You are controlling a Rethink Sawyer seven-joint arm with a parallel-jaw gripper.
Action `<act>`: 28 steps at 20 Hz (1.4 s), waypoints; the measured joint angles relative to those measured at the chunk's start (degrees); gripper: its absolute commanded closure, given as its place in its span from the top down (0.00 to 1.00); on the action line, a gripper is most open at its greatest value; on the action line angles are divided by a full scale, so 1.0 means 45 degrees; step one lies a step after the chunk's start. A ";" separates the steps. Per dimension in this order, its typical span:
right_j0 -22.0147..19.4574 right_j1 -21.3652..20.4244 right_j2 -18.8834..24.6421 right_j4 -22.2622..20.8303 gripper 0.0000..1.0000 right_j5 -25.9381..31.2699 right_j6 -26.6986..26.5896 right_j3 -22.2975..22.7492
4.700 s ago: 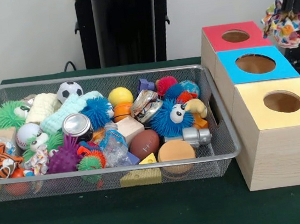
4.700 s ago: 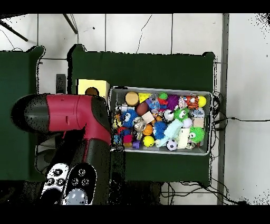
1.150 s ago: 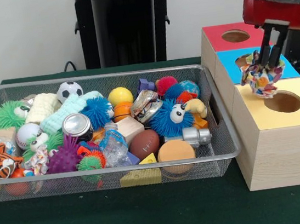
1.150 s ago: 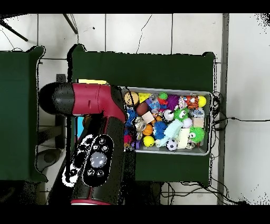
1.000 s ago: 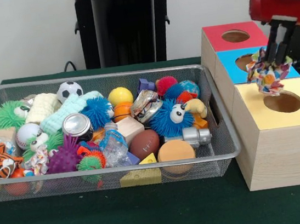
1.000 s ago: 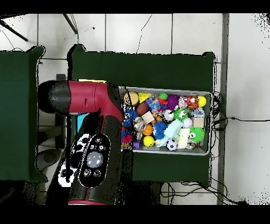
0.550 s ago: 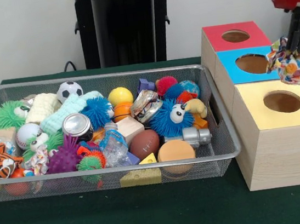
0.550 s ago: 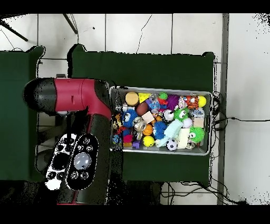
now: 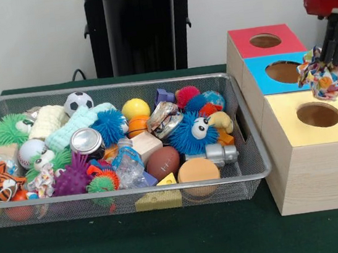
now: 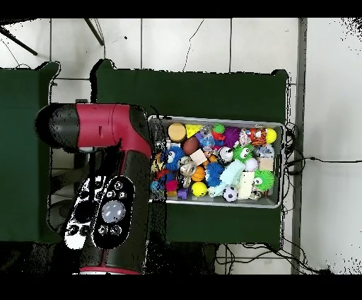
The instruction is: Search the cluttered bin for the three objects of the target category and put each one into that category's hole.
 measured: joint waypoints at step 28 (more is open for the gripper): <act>0.0433 0.0836 -0.1160 -0.0013 0.00 -0.0001 0.0000 -0.0269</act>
